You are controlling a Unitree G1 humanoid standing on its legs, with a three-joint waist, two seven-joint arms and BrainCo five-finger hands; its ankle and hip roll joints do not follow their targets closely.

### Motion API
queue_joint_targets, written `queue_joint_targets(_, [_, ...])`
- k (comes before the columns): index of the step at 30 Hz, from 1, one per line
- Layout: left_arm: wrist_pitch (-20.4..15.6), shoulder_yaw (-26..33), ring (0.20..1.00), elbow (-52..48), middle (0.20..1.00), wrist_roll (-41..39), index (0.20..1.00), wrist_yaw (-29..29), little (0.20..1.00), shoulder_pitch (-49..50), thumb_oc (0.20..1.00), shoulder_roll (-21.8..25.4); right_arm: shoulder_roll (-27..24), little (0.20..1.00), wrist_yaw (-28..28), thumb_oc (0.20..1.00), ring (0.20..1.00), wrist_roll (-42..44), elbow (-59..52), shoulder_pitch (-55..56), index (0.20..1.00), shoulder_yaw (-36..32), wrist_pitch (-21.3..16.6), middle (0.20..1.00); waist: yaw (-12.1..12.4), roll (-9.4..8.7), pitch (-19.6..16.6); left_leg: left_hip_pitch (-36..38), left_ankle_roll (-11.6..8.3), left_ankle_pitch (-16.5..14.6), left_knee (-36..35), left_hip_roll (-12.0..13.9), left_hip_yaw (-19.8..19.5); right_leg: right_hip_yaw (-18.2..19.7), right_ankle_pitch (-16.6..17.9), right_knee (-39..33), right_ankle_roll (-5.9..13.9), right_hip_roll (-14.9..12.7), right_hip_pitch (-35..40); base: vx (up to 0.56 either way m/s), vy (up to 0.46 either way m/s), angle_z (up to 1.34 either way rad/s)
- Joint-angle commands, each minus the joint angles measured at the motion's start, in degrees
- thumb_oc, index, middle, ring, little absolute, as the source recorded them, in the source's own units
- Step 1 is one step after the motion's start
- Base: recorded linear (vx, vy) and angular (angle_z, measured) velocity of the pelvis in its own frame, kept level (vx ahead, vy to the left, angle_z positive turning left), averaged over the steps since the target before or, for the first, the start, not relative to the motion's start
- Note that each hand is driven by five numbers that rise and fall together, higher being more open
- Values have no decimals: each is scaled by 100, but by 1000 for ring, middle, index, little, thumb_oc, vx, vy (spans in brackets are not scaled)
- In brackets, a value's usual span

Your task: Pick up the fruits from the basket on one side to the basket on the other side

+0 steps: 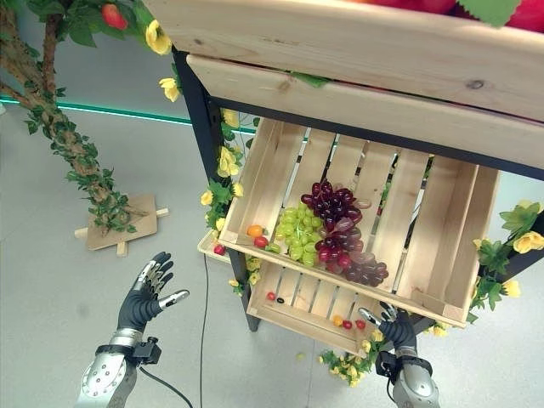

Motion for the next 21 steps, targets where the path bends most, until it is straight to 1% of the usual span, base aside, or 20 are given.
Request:
queue_joint_targets(1, [-308,377,1000,-43,1000,-342,1000,-65,1000,-139,1000,104,-72,1000,-156,1000,1000,-27,-881,-415,1000,-657,-739,1000,-118,-316,-213,-282,-99,-77,160,37,138,20,-634,61,606,-382,413,-11,4,-4])
queue_joint_targets(6, [-321,480,1000,-2,1000,-454,1000,-16,1000,-157,1000,5,-29,1000,-267,1000,1000,-170,-1147,-347,1000,-860,-804,1000,-175,-304,-212,-271,-90,-74,139,48,197,77,-628,61,614,-385,379,-6,2,-7])
queue_joint_targets(21, [-384,584,1000,45,1000,-276,1000,198,1000,-273,1000,8,-41,1000,-490,1000,1000,-329,-998,-379,1000,-960,-793,1000,-254,-287,-207,-234,-56,-117,145,31,283,189,-603,61,625,-391,350,-6,5,-3])
